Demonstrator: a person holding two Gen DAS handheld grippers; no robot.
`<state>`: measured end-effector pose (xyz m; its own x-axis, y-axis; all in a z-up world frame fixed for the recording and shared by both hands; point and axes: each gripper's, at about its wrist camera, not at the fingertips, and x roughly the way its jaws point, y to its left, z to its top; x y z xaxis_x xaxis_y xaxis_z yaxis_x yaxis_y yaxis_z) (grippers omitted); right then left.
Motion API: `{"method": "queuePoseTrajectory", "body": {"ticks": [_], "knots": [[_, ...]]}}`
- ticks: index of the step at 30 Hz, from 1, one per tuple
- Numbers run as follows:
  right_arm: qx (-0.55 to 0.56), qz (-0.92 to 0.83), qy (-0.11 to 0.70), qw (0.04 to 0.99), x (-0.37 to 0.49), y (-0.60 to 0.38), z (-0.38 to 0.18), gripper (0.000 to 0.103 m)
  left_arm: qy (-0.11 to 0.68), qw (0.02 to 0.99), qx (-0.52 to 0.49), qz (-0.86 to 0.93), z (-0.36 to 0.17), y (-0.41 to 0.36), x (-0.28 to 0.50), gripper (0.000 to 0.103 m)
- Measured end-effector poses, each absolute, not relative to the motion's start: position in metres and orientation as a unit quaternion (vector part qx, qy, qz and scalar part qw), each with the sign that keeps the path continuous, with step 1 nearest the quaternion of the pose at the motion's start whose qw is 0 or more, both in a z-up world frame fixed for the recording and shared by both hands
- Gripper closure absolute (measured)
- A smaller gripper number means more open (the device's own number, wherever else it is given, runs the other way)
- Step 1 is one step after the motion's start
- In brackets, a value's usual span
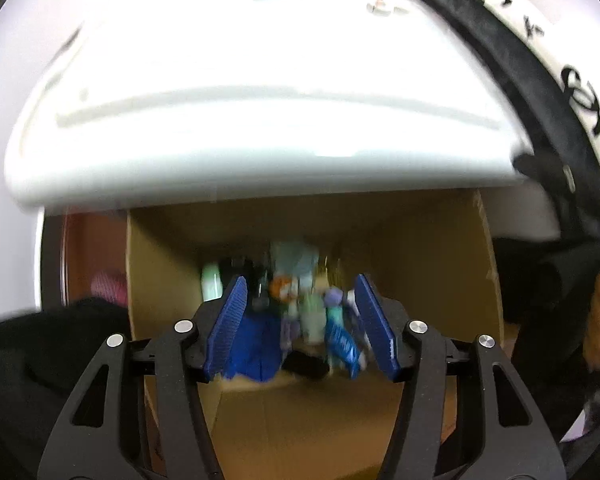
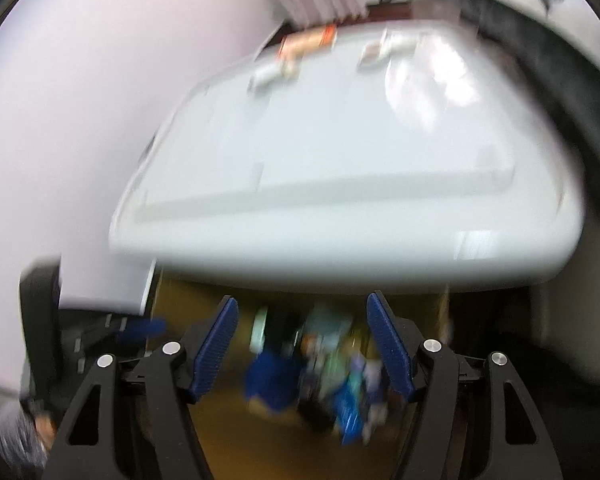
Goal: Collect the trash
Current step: 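Drop the clear cap into the box with the left tool while the right tool drops the lavender case, then grasp the white clothespin clip with the right tool while the left tool grasps the white charger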
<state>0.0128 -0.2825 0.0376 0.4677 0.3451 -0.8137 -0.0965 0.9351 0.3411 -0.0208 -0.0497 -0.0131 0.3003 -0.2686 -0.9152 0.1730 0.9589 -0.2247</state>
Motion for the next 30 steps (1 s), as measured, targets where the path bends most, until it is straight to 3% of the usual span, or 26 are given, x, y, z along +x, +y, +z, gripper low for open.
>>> {"method": "queuePoseTrajectory", "body": {"ticks": [3, 10, 15, 18, 19, 21, 23, 24, 25, 30], "knots": [[0.151, 0.084, 0.469, 0.866, 0.075, -0.3, 0.049, 0.035, 0.534, 0.835, -0.032, -0.129, 0.007, -0.053, 0.002, 0.034], [0.222, -0.031, 0.469, 0.854, 0.222, -0.311, 0.028, 0.035, 0.489, 0.863, -0.024, -0.122, 0.013, -0.056, 0.018, 0.033], [0.242, -0.098, 0.471, 0.843, 0.293, -0.306, 0.011, 0.033, 0.504, 0.855, -0.039, -0.118, 0.0, -0.046, 0.025, 0.033], [0.219, -0.145, 0.503, 0.823, 0.323, -0.295, -0.009, 0.028, 0.512, 0.849, -0.066, -0.113, -0.004, -0.033, 0.033, 0.033], [0.196, -0.162, 0.501, 0.827, 0.329, -0.289, -0.013, 0.02, 0.511, 0.849, -0.073, -0.109, -0.005, -0.029, 0.034, 0.033], [0.14, -0.185, 0.504, 0.832, 0.336, -0.276, -0.019, 0.019, 0.509, 0.851, -0.079, -0.102, -0.004, -0.024, 0.036, 0.033], [0.111, -0.185, 0.486, 0.847, 0.331, -0.267, -0.02, 0.029, 0.51, 0.85, -0.083, -0.099, -0.005, -0.023, 0.039, 0.033], [0.102, -0.185, 0.48, 0.851, 0.327, -0.265, -0.018, 0.052, 0.512, 0.849, -0.085, -0.099, -0.006, -0.022, 0.039, 0.033], [0.094, -0.175, 0.481, 0.854, 0.32, -0.264, -0.016, 0.061, 0.514, 0.848, -0.085, -0.101, -0.006, -0.023, 0.04, 0.033], [0.127, -0.095, 0.504, 0.849, 0.274, -0.284, -0.015, 0.062, 0.503, 0.856, -0.072, -0.094, -0.001, -0.027, 0.034, 0.033]]}}
